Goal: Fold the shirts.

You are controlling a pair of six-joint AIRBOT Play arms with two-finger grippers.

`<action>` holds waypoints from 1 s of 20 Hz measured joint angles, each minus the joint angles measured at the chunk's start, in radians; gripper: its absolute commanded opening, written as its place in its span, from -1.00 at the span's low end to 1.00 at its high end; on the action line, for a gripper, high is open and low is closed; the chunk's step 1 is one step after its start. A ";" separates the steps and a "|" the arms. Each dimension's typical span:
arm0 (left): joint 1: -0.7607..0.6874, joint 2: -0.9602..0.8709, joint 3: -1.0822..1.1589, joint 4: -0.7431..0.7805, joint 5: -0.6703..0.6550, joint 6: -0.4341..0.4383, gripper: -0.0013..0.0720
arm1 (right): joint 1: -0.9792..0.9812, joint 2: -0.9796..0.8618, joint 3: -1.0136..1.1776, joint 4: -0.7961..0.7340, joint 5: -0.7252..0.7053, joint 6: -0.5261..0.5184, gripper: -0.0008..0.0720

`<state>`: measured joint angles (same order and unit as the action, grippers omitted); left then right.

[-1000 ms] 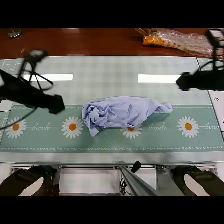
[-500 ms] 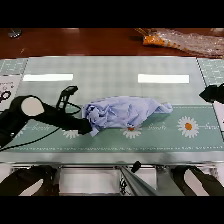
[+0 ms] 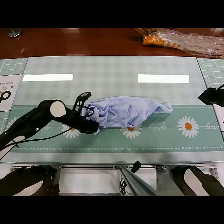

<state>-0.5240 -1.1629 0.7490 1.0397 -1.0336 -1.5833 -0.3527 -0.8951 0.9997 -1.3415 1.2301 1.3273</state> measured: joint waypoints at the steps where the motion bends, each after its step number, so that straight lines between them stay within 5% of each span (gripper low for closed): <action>1: -0.001 -0.008 0.000 0.000 0.009 0.005 -0.91 | -0.001 0.000 0.000 0.000 0.000 0.000 0.23; 5: -0.003 -0.019 0.000 0.017 0.013 0.020 -0.91 | -0.001 -0.006 -0.004 0.003 0.003 -0.004 0.15; 7: -0.004 -0.015 0.000 0.032 0.009 0.024 -0.91 | 0.000 -0.022 -0.026 0.034 0.005 -0.015 0.54; 20: -0.004 0.026 -0.001 0.064 -0.014 0.027 -0.91 | 0.047 -0.261 -0.202 0.577 -0.022 -0.176 0.55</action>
<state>-0.5278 -1.1370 0.7483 1.1034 -1.0481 -1.5562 -0.3058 -1.1557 0.7975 -0.7643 1.2079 1.1515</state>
